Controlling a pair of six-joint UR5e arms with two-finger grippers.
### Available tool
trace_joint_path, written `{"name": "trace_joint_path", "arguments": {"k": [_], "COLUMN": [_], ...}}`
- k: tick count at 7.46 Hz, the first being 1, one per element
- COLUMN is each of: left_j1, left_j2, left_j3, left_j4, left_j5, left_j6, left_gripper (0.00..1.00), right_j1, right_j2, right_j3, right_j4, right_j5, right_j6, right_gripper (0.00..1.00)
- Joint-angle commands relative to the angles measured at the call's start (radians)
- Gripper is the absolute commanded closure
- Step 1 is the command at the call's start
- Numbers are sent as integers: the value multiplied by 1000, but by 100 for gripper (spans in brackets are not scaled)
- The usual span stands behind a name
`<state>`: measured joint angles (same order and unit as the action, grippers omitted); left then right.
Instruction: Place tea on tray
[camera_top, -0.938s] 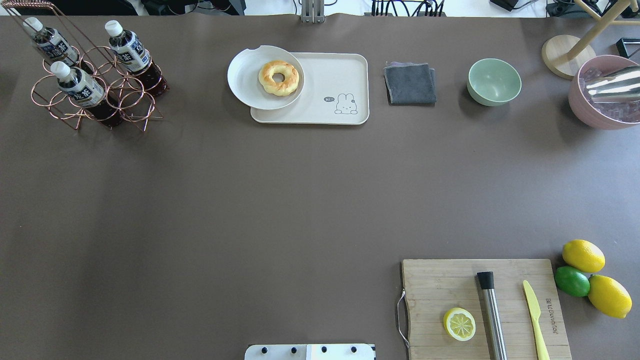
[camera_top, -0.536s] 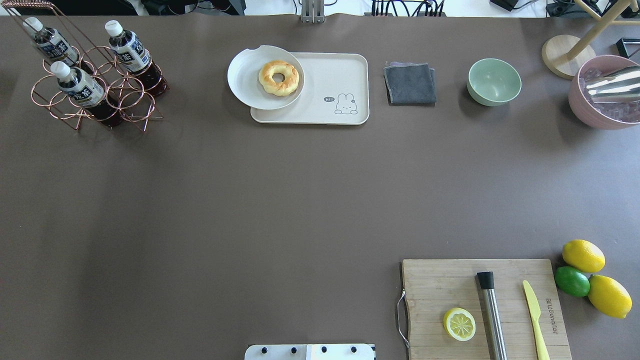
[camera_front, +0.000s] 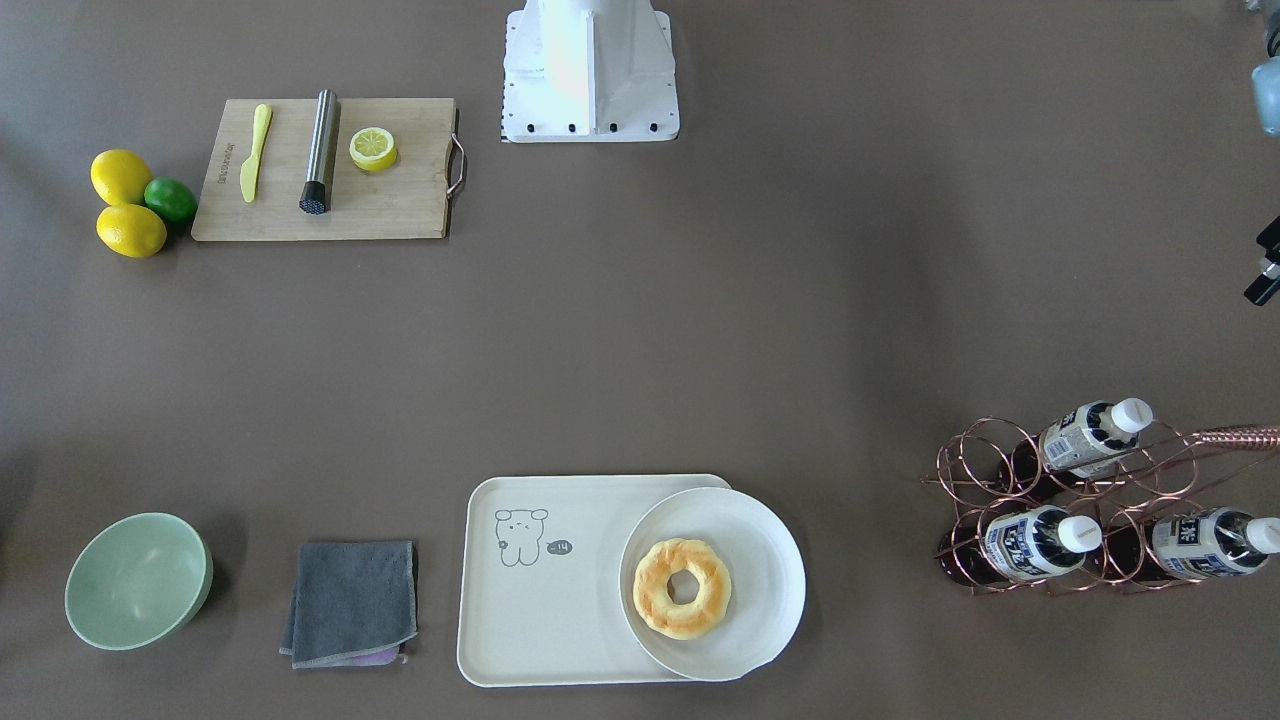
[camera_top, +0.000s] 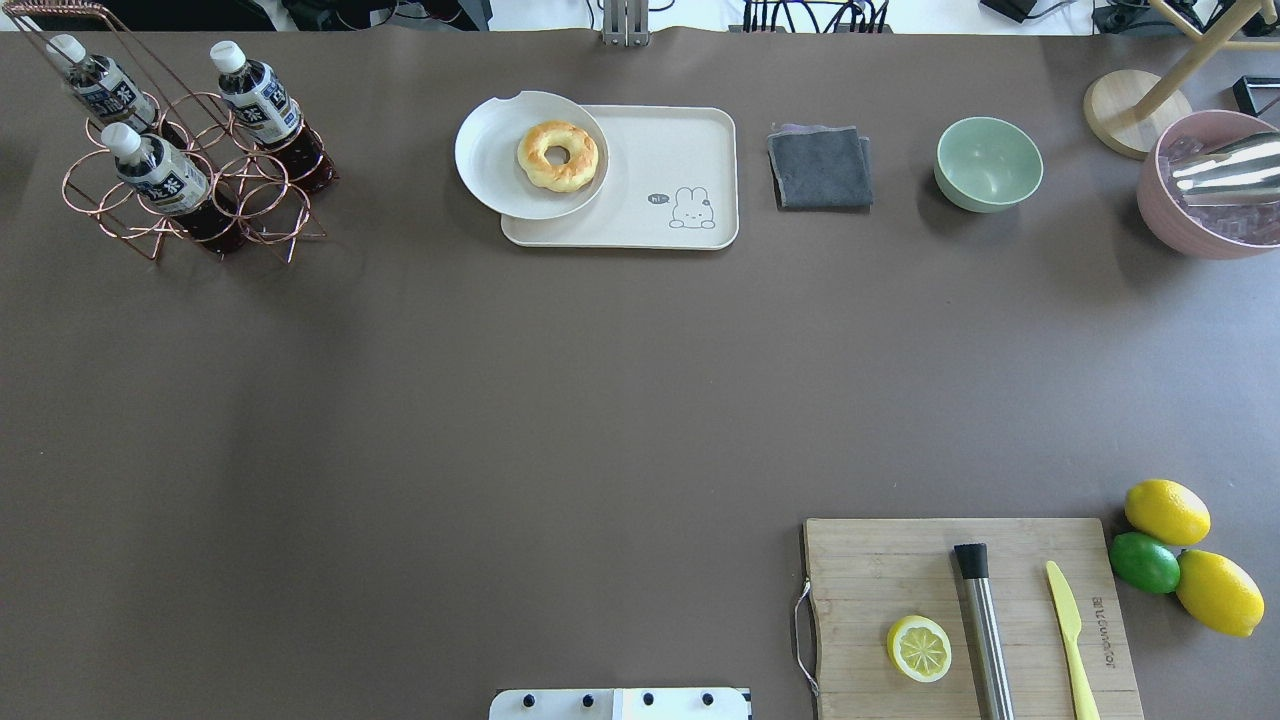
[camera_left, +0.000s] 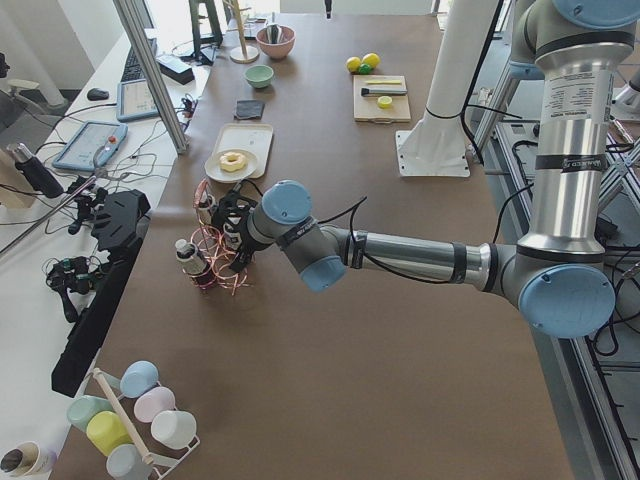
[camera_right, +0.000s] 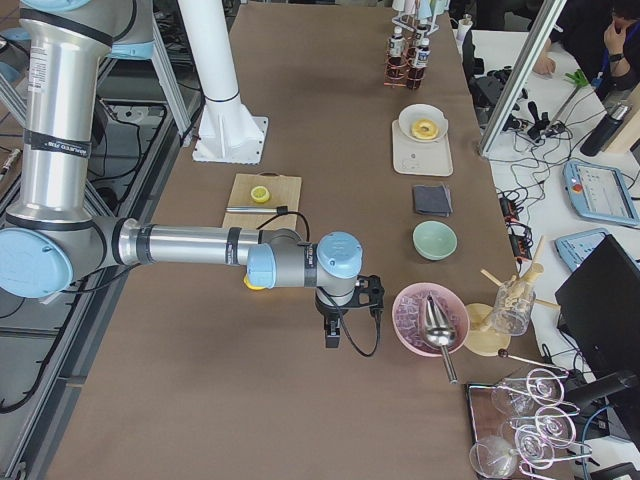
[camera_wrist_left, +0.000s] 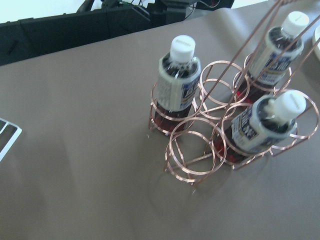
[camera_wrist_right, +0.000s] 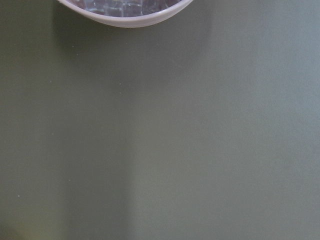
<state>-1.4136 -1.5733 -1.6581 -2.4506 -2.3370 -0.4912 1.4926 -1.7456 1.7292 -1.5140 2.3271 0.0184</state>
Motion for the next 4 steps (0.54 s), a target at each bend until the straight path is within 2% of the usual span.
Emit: {"name": "trace_joint_path", "arguments": {"k": [1, 3, 4], "left_j1": [210, 287, 307], "left_j2": [4, -8, -13], "left_j3": [-44, -46, -43], "left_j4": [-145, -140, -139], "left_j5": [305, 471, 516], "left_j6": [-229, -265, -280], "left_gripper": [3, 3, 3], "right_j1": [0, -2, -2], "right_j2": [0, 0, 0], "right_j3": [-5, -7, -8], "right_j4": [0, 0, 0], "right_j5": [1, 1, 1], "right_j6": [-1, 0, 0], "right_gripper": [0, 0, 0]}}
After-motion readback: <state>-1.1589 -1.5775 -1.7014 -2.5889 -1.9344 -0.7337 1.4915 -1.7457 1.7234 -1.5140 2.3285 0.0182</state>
